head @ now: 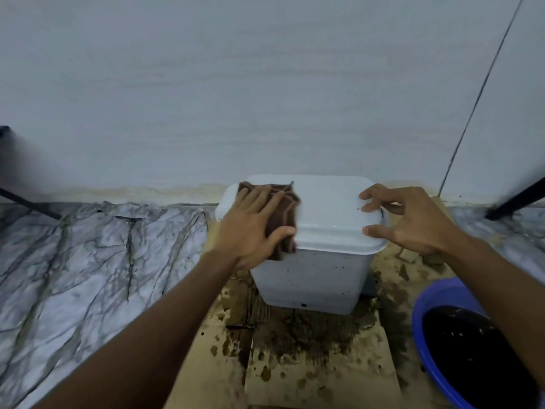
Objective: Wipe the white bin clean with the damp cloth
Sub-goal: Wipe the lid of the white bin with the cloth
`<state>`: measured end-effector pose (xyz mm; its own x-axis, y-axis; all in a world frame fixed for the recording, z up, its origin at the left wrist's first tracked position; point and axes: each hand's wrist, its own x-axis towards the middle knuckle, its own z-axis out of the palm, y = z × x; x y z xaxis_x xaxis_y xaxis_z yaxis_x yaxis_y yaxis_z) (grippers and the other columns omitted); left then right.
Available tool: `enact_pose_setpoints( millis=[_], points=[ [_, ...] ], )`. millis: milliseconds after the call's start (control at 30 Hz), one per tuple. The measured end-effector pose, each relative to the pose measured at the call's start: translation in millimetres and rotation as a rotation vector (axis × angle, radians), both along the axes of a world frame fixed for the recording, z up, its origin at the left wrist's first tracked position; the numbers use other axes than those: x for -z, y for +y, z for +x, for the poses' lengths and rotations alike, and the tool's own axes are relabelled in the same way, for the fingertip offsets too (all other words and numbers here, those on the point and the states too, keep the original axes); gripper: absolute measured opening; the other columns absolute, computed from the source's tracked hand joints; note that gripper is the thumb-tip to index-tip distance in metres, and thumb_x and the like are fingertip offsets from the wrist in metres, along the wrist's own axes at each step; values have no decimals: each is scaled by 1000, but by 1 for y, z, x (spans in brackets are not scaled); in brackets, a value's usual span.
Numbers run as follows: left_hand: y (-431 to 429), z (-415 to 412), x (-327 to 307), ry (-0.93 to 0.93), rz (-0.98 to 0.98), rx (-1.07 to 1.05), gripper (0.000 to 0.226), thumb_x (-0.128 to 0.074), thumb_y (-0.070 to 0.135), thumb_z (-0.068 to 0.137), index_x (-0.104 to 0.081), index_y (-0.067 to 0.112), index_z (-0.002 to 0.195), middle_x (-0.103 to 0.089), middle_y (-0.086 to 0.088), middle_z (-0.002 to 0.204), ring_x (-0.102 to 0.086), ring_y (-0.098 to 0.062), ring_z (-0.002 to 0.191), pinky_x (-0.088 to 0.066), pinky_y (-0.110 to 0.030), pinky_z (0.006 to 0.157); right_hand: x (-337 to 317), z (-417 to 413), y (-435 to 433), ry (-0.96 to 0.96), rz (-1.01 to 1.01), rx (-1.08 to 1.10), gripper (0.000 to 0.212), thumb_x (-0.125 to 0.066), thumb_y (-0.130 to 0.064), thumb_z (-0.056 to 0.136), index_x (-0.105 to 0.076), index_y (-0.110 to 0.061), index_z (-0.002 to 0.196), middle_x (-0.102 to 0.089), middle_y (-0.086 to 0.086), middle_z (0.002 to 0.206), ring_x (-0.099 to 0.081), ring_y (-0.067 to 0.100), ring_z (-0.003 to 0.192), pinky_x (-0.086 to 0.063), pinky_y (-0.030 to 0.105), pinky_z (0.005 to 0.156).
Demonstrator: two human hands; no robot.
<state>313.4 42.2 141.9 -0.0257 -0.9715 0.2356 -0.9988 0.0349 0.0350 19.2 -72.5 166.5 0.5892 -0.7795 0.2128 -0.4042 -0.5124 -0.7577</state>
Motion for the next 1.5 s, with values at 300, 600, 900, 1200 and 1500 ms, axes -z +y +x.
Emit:
enact_pose_setpoints(
  millis=[300,600,900,1200,1500],
  points=[
    [-12,-10,-6,59,23,242,67,-32,63,101,-27,30,159,-24,4,166,-15,-13,154,-11,-35,127,4,0,-7,-11,4,-8,29,-90,-8,66,-74,-9,91,-68,-7,118,-59,-2,113,-45,3,88],
    [4,28,0,-18,5,60,76,-25,68,100,-28,21,159,-27,-5,165,-15,-20,155,-1,-45,127,1,1,-2,-39,30,9,38,-90,-11,66,-69,-27,93,-67,-9,119,-65,4,108,-50,22,99],
    [-28,-69,-1,-23,-14,131,76,-26,70,99,-26,24,160,-28,-4,165,-20,-22,154,-13,-40,126,3,0,-6,0,23,1,32,-89,-9,67,-74,-12,95,-67,-6,121,-61,12,116,-51,37,101],
    [2,26,0,26,-13,41,82,-32,76,94,-35,23,157,-32,-5,163,-23,-23,153,-20,-47,125,5,2,-5,-47,38,4,27,-90,-9,66,-73,-13,87,-67,-7,118,-63,9,112,-51,33,102],
    [-42,-96,-7,-38,-3,144,81,-27,76,96,-26,27,160,-26,-3,166,-17,-21,155,-11,-39,126,3,-2,-7,6,-38,-19,26,-85,-12,69,-74,-13,92,-69,-8,115,-65,7,107,-53,27,97]
  ],
)
